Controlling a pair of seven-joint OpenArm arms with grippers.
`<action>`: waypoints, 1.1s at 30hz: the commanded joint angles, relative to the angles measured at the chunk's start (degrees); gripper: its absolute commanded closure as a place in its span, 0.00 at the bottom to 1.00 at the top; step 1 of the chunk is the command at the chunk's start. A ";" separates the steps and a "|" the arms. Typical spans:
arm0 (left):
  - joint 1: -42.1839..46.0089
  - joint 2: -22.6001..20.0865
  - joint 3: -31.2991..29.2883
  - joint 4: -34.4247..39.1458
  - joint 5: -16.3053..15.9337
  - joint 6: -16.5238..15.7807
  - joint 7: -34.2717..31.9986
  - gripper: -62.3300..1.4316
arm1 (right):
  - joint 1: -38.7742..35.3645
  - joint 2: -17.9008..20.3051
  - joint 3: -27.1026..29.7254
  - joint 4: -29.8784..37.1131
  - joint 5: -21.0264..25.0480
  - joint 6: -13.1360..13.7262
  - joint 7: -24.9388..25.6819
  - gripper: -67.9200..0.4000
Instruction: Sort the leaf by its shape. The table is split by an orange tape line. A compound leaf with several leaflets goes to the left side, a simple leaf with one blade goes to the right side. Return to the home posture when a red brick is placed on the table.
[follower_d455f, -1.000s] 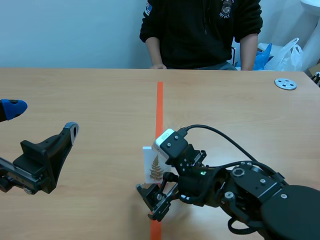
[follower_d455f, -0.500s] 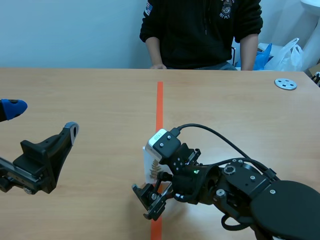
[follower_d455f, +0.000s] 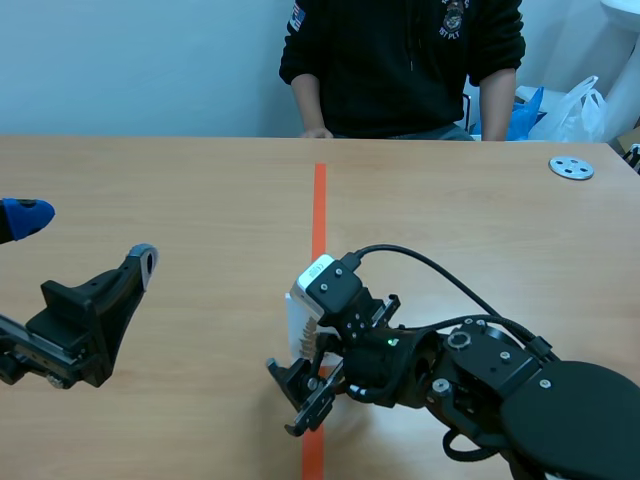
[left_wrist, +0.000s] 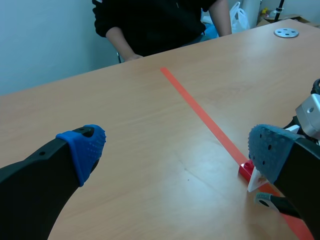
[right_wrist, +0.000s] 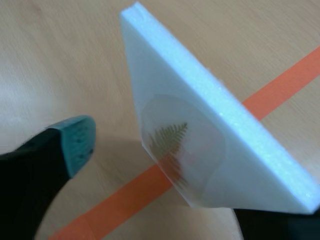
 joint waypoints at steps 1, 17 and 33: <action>-0.02 0.28 -0.04 0.76 -0.20 0.09 -1.05 0.02 | 0.85 0.00 0.04 0.46 0.37 0.02 0.90 0.55; -0.02 0.28 -0.04 0.76 -0.20 0.09 -1.05 0.02 | 0.83 -0.02 0.04 0.48 0.37 -0.02 0.83 0.92; -0.02 0.28 -0.04 0.76 -0.20 0.09 -1.05 0.02 | 0.68 -0.02 6.93 0.59 0.39 -4.39 0.90 0.92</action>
